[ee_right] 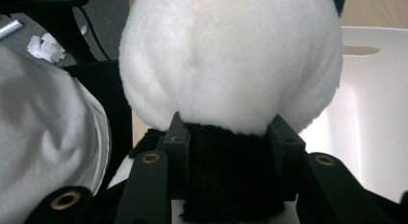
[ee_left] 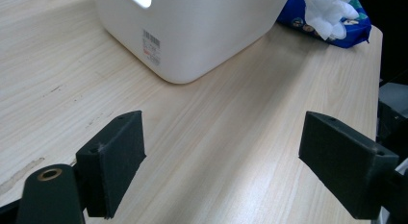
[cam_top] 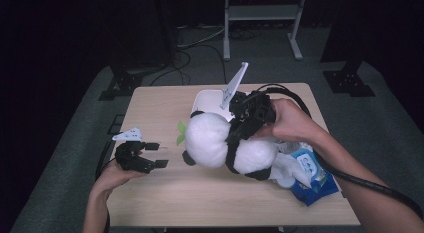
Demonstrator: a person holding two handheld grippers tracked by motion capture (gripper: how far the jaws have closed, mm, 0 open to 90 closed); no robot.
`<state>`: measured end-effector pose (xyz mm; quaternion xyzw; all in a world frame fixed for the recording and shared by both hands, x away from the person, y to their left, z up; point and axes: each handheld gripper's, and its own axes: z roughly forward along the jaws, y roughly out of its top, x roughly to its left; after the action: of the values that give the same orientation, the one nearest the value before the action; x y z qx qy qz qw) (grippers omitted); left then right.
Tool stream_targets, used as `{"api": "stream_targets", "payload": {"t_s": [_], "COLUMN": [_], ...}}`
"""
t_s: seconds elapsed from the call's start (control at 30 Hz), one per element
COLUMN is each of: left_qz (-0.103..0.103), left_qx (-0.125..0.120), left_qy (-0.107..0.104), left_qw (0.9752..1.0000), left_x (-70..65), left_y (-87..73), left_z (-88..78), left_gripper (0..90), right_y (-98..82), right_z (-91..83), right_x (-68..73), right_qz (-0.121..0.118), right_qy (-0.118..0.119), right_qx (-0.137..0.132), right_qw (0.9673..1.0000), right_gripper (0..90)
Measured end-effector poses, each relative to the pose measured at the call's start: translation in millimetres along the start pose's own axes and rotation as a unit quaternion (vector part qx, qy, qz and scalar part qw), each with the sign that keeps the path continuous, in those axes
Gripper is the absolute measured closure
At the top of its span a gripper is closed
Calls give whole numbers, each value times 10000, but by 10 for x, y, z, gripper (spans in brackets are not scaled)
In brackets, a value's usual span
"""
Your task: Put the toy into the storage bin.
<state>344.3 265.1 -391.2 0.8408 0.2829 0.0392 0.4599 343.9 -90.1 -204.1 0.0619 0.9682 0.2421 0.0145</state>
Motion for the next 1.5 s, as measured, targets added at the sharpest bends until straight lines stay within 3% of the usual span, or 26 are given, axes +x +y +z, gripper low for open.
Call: {"api": "stream_targets", "payload": {"t_s": [0.33,0.83,1.13,1.5], "left_qz": [-23,-71,-77,-112], "left_qx": [-2,31,87,88], "left_qy": [5,-23,-35,-33], "left_qw": [10000,10000,9999,9999], "left_x": [13,39,57,82], "left_y": [-10,-29,-39,-45], "left_z": [6,46,74,71], "left_gripper": [147,147,147,147], "right_y": [11,68,73,56], "right_z": [-174,-340,-377,-299], "right_x": [-177,-500,-804,-1191], "right_qz": [114,215,406,530], "right_qy": [-111,-272,-358,-452], "right_qx": [-78,24,39,106], "right_qw": [9998,9994,9985,9975], "right_gripper": [597,595,595,591]}}
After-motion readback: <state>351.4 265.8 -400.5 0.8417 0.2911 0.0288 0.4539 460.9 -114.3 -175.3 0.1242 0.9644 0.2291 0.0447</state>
